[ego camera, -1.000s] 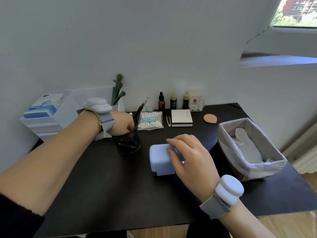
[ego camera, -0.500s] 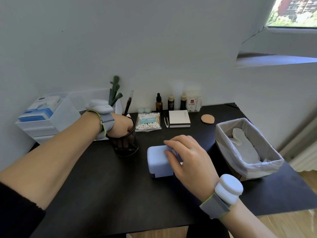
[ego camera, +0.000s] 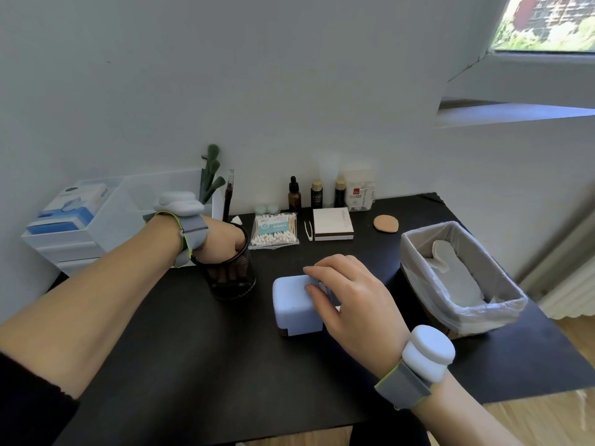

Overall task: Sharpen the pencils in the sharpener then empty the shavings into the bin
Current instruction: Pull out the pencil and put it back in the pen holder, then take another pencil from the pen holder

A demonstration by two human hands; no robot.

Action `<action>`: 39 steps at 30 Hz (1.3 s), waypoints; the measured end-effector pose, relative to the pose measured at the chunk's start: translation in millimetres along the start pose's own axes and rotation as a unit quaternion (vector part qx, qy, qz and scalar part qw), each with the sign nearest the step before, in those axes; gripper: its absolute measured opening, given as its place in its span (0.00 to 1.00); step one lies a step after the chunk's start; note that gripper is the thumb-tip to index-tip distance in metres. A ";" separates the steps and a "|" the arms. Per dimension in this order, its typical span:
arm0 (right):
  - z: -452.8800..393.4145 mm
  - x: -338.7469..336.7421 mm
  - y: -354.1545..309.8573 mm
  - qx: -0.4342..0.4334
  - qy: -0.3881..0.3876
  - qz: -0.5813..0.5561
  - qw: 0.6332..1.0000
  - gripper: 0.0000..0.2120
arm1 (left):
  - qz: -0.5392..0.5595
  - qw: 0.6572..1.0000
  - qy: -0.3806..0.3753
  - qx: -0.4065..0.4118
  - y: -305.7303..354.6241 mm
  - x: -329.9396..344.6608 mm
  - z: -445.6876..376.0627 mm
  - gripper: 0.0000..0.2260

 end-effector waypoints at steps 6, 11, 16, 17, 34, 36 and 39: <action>0.0 0.3 0.2 0.002 -0.004 0.004 1.000 0.12 | 0.018 1.000 -0.025 -0.005 -1.7 3.9 -6.3 0.13; 0.3 0.6 0.4 0.006 -0.010 0.004 1.000 0.12 | 0.010 1.000 -0.020 0.015 -1.9 3.2 -7.3 0.13; 0.1 0.9 0.6 0.008 -0.013 0.004 1.000 0.12 | -0.010 1.000 -0.018 0.017 -0.8 1.6 -9.7 0.12; 0.0 1.1 0.7 0.008 -0.014 0.003 1.000 0.12 | -0.019 1.000 -0.004 0.021 -0.5 0.7 -10.1 0.11; -0.2 0.1 -0.9 0.007 -0.015 0.006 1.000 0.12 | -0.119 0.989 0.013 0.085 1.2 -2.5 -7.0 0.12; -0.2 -0.5 -1.1 0.006 -0.015 0.005 1.000 0.12 | -0.149 0.983 0.045 0.095 1.2 -7.2 -2.5 0.07; -0.2 -0.9 -0.9 0.003 -0.011 0.006 1.000 0.12 | -0.131 0.983 0.068 0.113 -2.4 -14.0 8.2 0.07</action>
Point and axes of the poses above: each hand's wrist, its own z-axis away from the middle knuckle, its own x-axis out of the palm, y = z × x, the point moved 6 cm from there along -z, towards the middle knuckle, and after that the axes turned 1 degree about -y, right-handed, at the moved point
